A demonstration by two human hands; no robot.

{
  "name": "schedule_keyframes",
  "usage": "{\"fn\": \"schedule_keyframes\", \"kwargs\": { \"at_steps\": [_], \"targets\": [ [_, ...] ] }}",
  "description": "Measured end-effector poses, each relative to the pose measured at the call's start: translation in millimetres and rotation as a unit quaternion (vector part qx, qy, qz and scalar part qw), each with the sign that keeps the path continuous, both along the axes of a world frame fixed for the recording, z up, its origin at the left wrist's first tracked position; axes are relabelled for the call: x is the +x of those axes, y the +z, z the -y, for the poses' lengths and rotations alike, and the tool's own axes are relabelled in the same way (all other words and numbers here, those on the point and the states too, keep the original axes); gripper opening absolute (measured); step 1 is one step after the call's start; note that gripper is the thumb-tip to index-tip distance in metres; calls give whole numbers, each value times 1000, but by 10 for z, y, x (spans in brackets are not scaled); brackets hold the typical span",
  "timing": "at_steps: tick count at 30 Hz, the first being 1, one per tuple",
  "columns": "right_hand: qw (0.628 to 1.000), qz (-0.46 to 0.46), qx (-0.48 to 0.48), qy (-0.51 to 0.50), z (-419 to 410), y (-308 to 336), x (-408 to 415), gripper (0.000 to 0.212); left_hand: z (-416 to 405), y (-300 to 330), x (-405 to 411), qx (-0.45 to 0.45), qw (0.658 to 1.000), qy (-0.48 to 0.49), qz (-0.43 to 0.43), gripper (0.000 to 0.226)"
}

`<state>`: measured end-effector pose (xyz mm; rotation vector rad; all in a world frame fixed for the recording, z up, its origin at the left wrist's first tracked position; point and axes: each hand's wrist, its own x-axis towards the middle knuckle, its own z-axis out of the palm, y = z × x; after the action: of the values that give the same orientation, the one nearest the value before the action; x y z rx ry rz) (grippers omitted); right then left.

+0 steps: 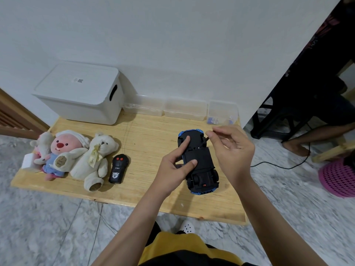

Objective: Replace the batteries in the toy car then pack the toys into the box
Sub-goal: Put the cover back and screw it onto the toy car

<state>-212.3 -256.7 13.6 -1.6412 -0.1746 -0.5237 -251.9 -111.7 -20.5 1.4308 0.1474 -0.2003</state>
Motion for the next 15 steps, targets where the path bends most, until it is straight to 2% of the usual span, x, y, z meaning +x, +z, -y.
{"fn": "schedule_keyframes", "kwargs": {
  "at_steps": [3, 7, 11, 15],
  "targets": [
    [1000, -12, 4, 23, 9, -9, -23, 15, -6, 5, 18, 1, 1000, 3, 1, 61],
    [999, -24, 28, 14, 5, 12, 3, 22, 0, 3, 22, 2, 1000, 4, 1, 62],
    [1000, 19, -8, 4, 21, 22, 21, 21, 14, 8, 17, -2, 1000, 6, -3, 62],
    [1000, 4, -25, 10, 42, -3, -27, 19, 12, 20, 38, 8, 1000, 6, 2, 62]
  ]
}}
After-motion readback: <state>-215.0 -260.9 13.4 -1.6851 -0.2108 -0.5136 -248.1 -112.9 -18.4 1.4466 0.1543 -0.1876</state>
